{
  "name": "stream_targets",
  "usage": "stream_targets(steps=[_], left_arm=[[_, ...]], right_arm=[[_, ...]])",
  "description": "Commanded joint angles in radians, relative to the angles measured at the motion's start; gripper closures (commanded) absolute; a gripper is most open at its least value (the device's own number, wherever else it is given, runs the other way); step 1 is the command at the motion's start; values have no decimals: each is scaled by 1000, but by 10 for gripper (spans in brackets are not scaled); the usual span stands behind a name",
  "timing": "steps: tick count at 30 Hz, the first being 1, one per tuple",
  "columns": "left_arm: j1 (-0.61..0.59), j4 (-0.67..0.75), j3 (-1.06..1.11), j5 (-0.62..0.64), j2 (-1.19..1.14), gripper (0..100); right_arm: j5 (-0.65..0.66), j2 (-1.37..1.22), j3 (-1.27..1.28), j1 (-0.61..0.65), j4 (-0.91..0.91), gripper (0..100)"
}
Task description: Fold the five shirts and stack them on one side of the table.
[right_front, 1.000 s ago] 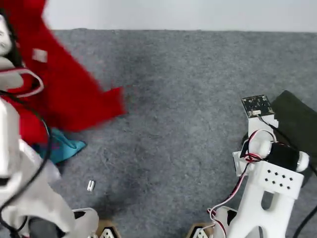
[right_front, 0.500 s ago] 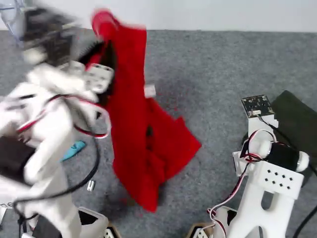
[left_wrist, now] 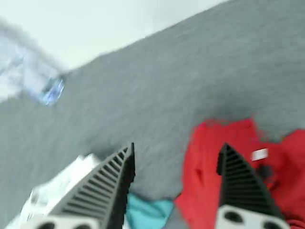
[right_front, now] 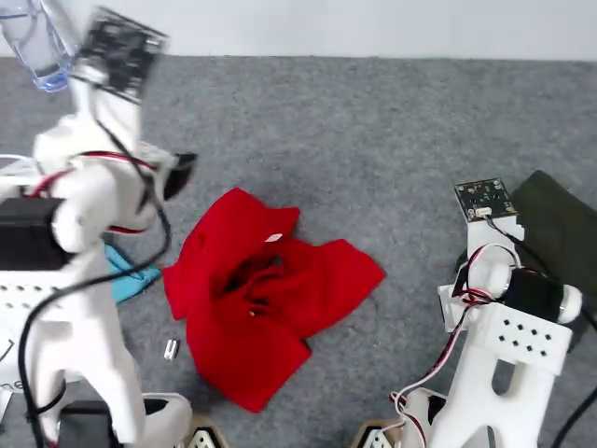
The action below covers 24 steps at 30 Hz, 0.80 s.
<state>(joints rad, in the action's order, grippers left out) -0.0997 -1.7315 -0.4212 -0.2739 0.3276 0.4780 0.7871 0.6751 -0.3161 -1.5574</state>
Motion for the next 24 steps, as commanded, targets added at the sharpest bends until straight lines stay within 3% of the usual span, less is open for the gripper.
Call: stream_targets(steps=[1,6,11,16,24], left_arm=[[-127,-25,36,-9,20,731],[-287,-25,127,-84,61,732],[-364,-23,265,-115,241,732],[-393,-20,432,-155,422,732],[-393,-20,644,-163,551,732]], right_arm=[[89,7,-9,31,51,990],[123,5,-14,147,87,986],[81,-85,-40,226,131,849],[41,-278,-155,285,139,730],[38,-542,-298,455,142,722]])
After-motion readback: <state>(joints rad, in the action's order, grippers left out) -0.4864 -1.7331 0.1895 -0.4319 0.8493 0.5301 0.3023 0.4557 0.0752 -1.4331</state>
